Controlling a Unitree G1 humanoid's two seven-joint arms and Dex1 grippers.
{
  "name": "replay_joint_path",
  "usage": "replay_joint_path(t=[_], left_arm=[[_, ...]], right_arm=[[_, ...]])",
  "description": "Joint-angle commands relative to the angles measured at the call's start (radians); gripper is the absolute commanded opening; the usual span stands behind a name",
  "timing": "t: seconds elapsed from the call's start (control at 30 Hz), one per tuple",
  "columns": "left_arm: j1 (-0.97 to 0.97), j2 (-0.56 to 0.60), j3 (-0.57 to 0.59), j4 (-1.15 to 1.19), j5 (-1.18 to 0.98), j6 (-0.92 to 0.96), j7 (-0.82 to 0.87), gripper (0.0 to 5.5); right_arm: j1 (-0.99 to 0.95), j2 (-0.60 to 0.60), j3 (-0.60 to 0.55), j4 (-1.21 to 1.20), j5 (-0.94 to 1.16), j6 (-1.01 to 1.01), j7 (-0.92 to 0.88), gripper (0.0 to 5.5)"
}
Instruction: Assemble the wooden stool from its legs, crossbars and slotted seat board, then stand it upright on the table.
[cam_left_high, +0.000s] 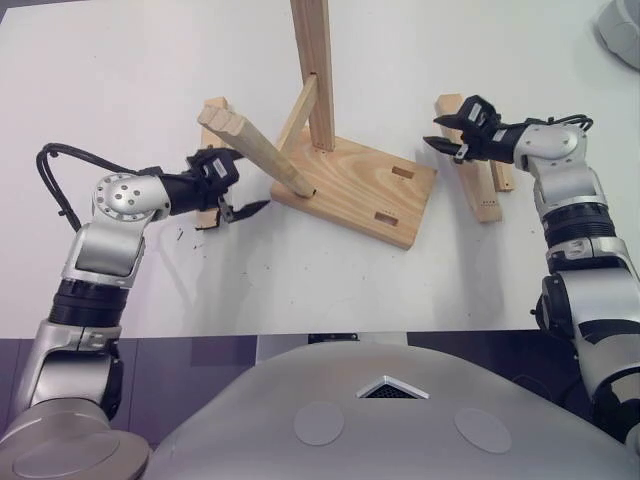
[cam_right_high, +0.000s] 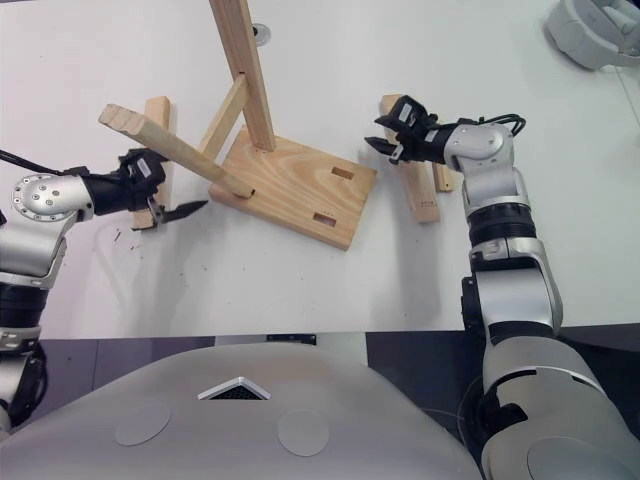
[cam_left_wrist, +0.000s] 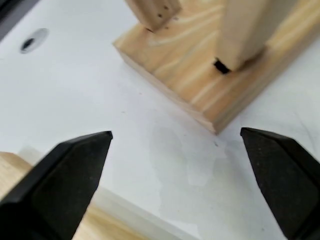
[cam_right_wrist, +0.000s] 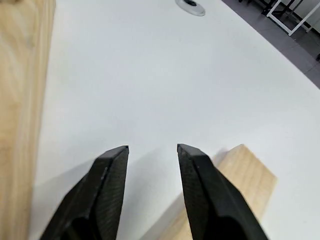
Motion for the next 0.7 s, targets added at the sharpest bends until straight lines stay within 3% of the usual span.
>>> replay_joint_path(t=[0.03, 0.2, 0.43, 0.7], left_arm=[[-0.029, -0.021, -0.078, -0.043, 0.054, 0.058, 0.006, 4.73], [-0.217, -0.219, -0.140, 0.245, 0.134, -0.011, 0.162, 4.73], [-0.414, -0.358, -0.137, 0.642, 0.179, -0.195, 0.298, 4.73], [-0.452, -0.372, -0.100, 0.771, 0.185, -0.306, 0.320, 4.73]], right_arm=[[-0.016, 0.021, 0.049, 0.044, -0.020, -0.060, 0.040, 1.81], [0.062, -0.030, 0.084, -0.098, 0.008, -0.037, 0.168, 1.81], [0.240, -0.045, 0.067, -0.425, 0.093, 0.134, 0.177, 1.81], [0.298, -0.007, 0.033, -0.597, 0.094, 0.260, 0.034, 1.81]])
